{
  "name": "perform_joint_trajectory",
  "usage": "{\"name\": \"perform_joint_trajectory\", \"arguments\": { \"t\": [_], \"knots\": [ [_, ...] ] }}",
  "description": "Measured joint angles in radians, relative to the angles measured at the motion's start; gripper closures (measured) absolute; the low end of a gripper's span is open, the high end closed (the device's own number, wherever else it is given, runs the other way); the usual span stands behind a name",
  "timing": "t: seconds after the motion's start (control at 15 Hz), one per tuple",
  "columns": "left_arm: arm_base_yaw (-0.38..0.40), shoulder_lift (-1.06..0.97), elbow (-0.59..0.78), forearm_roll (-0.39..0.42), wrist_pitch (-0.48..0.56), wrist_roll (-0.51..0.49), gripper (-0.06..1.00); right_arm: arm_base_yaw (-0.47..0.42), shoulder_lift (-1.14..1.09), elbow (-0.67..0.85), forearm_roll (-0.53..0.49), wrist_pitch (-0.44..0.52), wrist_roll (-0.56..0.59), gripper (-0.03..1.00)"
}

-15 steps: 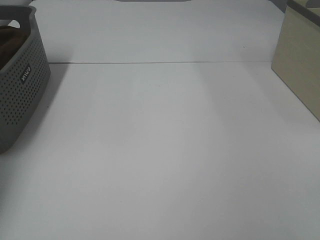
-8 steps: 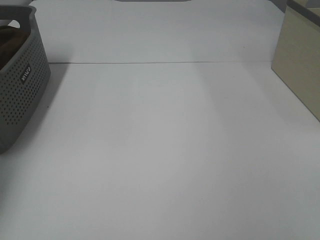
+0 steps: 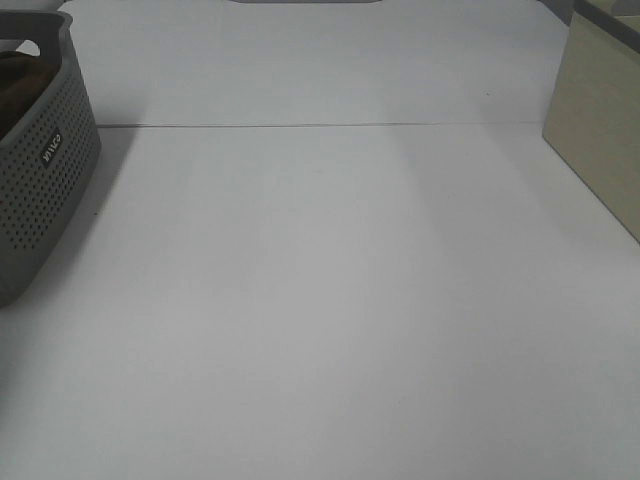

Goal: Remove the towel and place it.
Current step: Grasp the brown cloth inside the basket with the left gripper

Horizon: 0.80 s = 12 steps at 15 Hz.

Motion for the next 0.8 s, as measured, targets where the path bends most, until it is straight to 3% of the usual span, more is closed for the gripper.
{"name": "perform_joint_trajectory", "arguments": {
  "t": [0.07, 0.2, 0.27, 0.53, 0.8],
  "knots": [
    [0.0, 0.0, 0.0, 0.008, 0.009, 0.0, 0.61, 0.0, 0.0, 0.0, 0.0, 0.0, 0.0, 0.31],
    [0.0, 0.0, 0.0, 0.028, 0.056, 0.0, 0.88, 0.0, 0.0, 0.0, 0.0, 0.0, 0.0, 0.31],
    [0.0, 0.0, 0.0, 0.032, 0.068, -0.001, 0.94, 0.0, 0.0, 0.0, 0.0, 0.0, 0.0, 0.31],
    [-0.001, -0.009, 0.0, 0.033, 0.083, -0.045, 0.94, 0.0, 0.0, 0.0, 0.0, 0.0, 0.0, 0.31],
    [-0.037, -0.197, 0.0, 0.029, 0.089, -0.205, 0.94, 0.0, 0.0, 0.0, 0.0, 0.0, 0.0, 0.31]
  ]
}}
